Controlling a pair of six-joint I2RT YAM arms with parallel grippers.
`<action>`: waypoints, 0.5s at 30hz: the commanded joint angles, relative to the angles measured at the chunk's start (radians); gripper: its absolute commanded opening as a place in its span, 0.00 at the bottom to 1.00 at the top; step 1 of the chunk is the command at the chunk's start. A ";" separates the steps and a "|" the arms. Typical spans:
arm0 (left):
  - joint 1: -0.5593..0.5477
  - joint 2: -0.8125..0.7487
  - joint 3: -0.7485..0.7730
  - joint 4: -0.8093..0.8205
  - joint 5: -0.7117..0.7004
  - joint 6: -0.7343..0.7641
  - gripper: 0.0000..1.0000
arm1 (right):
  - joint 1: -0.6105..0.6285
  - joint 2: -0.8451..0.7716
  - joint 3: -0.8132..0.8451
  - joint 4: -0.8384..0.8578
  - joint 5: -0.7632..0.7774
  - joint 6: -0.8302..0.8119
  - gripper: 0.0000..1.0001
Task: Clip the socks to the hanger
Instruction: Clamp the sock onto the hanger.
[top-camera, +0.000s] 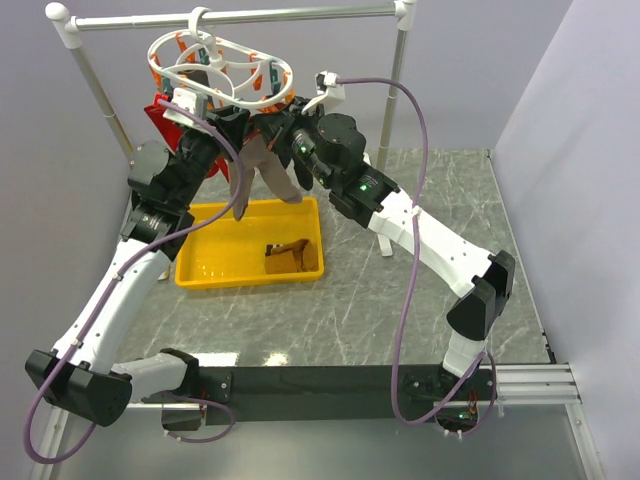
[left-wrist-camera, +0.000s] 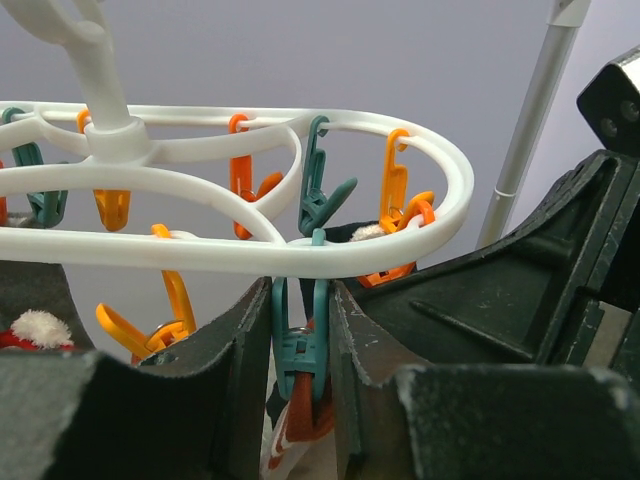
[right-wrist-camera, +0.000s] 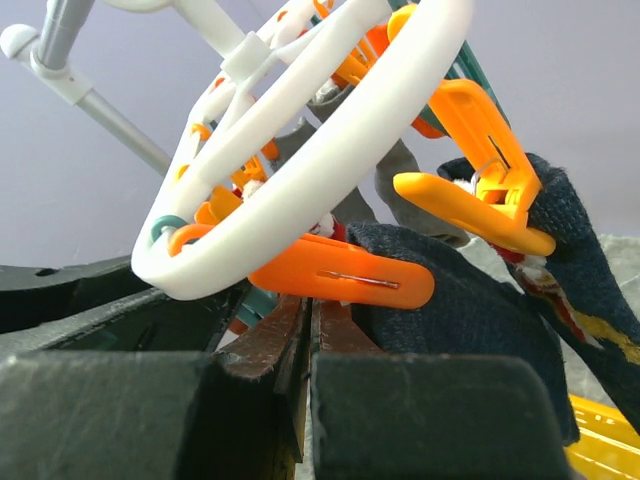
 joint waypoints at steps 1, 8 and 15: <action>0.001 -0.029 -0.020 0.038 0.032 0.013 0.22 | -0.009 -0.053 0.044 0.073 0.000 0.037 0.00; 0.001 -0.035 -0.032 0.053 0.041 0.016 0.22 | -0.009 -0.044 0.056 0.065 -0.008 0.049 0.00; 0.001 -0.061 -0.063 0.084 0.036 0.020 0.22 | -0.011 -0.049 0.051 0.065 0.013 0.041 0.00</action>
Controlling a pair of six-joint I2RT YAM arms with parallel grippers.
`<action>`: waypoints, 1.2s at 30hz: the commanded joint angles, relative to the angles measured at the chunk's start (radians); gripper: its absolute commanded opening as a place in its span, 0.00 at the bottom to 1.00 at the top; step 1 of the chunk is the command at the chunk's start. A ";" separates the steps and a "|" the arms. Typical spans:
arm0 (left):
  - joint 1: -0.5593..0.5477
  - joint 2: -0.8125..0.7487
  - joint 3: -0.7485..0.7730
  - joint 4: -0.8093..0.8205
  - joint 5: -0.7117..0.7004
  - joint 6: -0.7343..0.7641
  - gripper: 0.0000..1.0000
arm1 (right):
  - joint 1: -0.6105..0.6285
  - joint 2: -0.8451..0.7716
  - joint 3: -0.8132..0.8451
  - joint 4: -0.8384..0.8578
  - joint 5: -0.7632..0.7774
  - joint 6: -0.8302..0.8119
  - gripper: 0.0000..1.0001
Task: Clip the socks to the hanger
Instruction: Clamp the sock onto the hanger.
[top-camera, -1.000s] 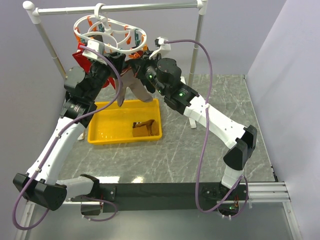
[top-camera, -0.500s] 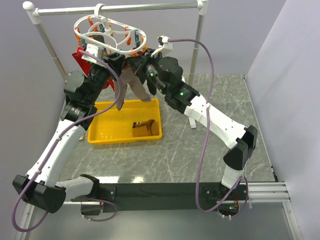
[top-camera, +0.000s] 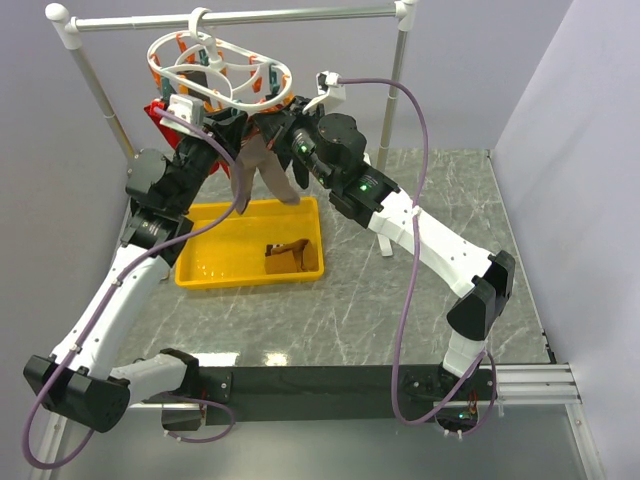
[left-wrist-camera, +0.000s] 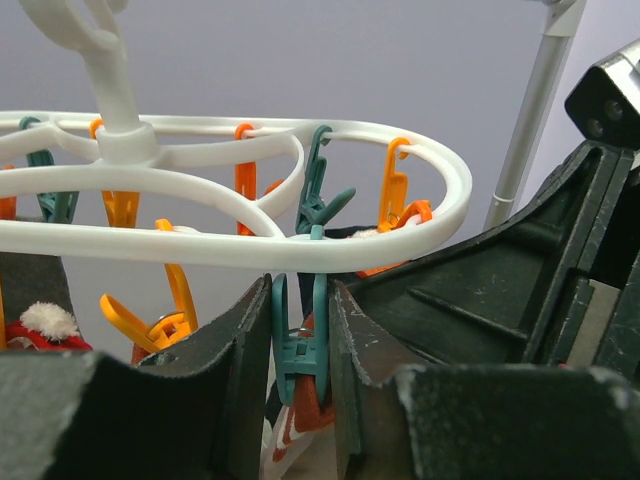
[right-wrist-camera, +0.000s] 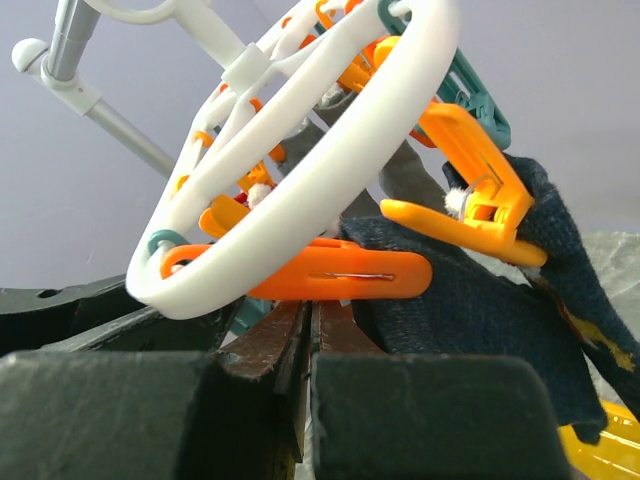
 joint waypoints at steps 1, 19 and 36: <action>-0.001 -0.033 -0.015 0.031 0.038 0.020 0.22 | -0.012 -0.049 0.051 0.060 0.013 0.009 0.00; -0.001 -0.036 -0.070 0.111 0.079 0.020 0.24 | -0.023 -0.055 0.068 0.072 0.001 0.035 0.00; -0.001 -0.023 -0.041 0.094 0.083 -0.012 0.54 | -0.024 -0.041 0.083 0.051 0.005 0.021 0.00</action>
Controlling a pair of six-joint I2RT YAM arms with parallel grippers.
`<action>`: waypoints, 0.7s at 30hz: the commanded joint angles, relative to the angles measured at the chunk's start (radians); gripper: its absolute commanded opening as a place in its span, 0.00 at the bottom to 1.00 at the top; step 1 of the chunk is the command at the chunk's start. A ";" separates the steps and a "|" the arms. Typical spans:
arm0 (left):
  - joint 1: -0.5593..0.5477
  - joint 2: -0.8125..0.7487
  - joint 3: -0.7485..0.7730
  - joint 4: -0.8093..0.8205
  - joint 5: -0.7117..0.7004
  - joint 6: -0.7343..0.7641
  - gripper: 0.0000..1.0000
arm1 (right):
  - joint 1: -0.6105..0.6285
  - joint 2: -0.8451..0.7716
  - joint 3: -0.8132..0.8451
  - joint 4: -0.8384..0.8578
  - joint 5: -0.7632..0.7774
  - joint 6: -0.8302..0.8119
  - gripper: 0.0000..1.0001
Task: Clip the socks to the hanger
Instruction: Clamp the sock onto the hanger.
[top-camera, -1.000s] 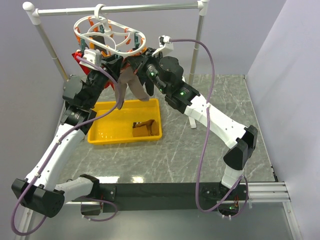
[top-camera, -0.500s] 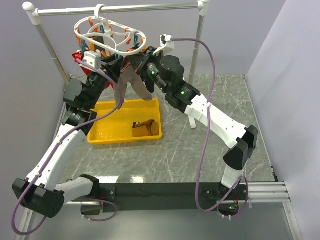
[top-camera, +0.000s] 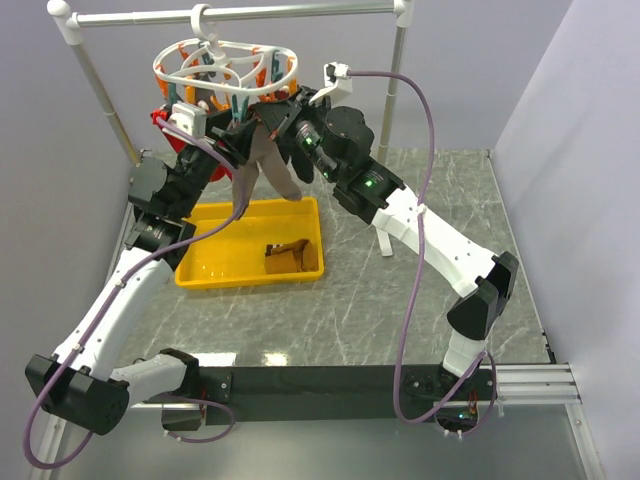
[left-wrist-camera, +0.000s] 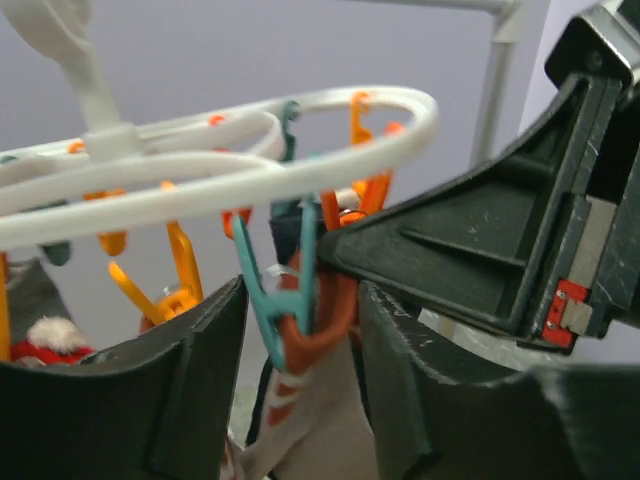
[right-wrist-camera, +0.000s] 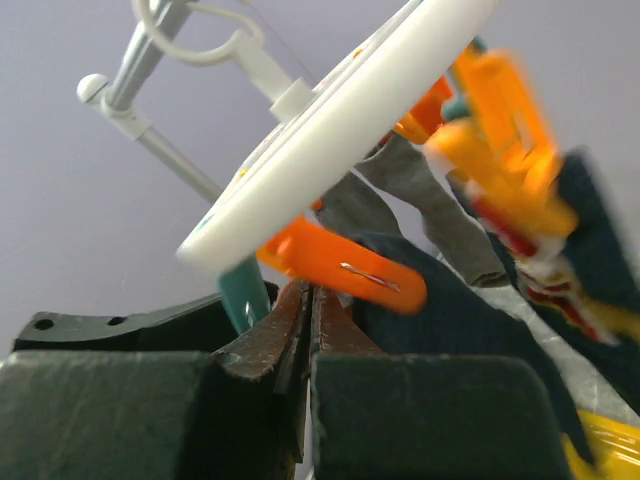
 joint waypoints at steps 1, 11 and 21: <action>-0.004 -0.010 0.031 -0.019 0.036 -0.022 0.61 | -0.012 -0.040 0.037 0.048 0.016 -0.008 0.00; 0.003 -0.073 0.077 -0.141 -0.080 -0.079 0.79 | -0.021 -0.038 0.031 0.033 0.020 -0.025 0.00; 0.075 -0.026 0.275 -0.482 -0.243 -0.232 0.79 | -0.029 -0.067 -0.032 0.021 0.026 -0.052 0.00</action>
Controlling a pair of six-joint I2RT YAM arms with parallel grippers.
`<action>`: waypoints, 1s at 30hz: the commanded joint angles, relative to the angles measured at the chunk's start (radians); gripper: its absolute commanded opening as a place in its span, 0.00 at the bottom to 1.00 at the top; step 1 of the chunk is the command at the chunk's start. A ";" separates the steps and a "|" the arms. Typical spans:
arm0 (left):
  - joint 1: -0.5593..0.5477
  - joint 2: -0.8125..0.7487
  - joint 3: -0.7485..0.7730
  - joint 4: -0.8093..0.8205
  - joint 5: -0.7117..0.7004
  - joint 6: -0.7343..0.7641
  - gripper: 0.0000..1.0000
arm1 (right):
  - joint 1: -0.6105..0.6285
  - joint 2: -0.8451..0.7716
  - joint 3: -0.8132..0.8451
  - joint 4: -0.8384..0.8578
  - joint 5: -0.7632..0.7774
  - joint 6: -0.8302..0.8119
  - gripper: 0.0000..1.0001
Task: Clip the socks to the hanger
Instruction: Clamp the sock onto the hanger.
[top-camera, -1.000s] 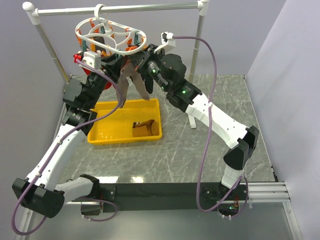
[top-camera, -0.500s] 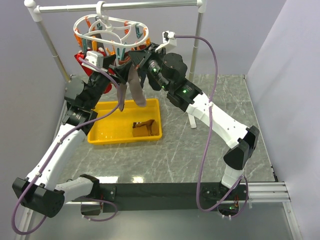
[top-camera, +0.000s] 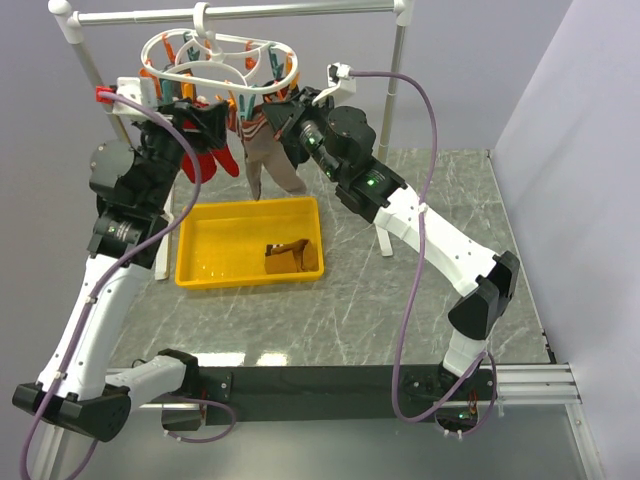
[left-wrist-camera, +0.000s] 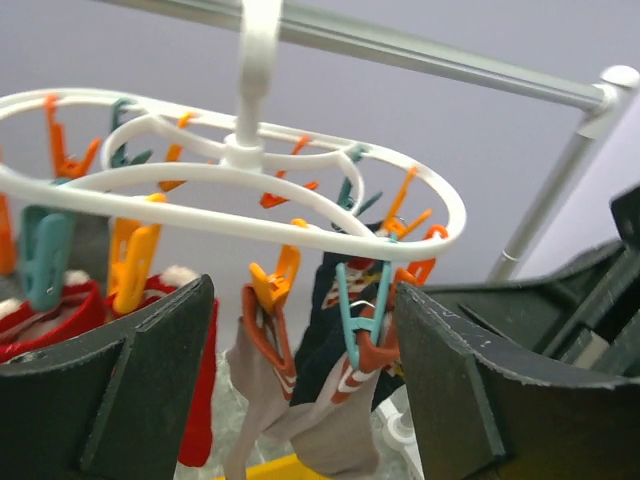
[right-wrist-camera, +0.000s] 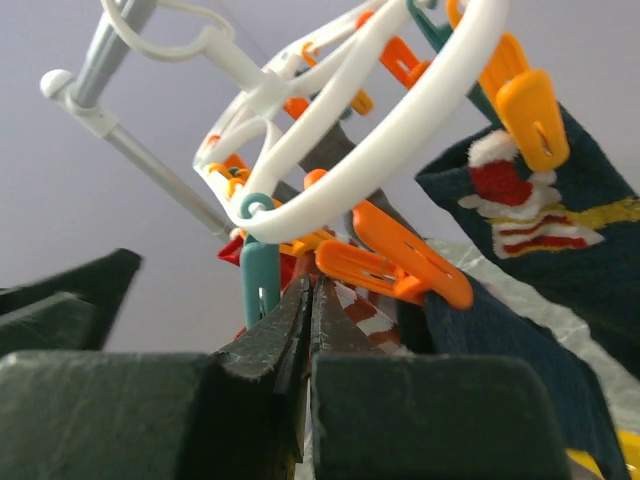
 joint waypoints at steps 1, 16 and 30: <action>0.016 0.012 0.051 -0.137 -0.100 -0.076 0.77 | -0.008 -0.068 -0.019 0.023 0.013 -0.021 0.00; 0.071 0.016 0.039 -0.278 -0.077 -0.201 0.81 | -0.008 -0.135 -0.001 -0.098 -0.060 -0.187 0.67; 0.153 -0.018 -0.050 -0.329 0.027 -0.275 0.83 | -0.014 -0.429 -0.266 -0.253 -0.189 -0.319 0.79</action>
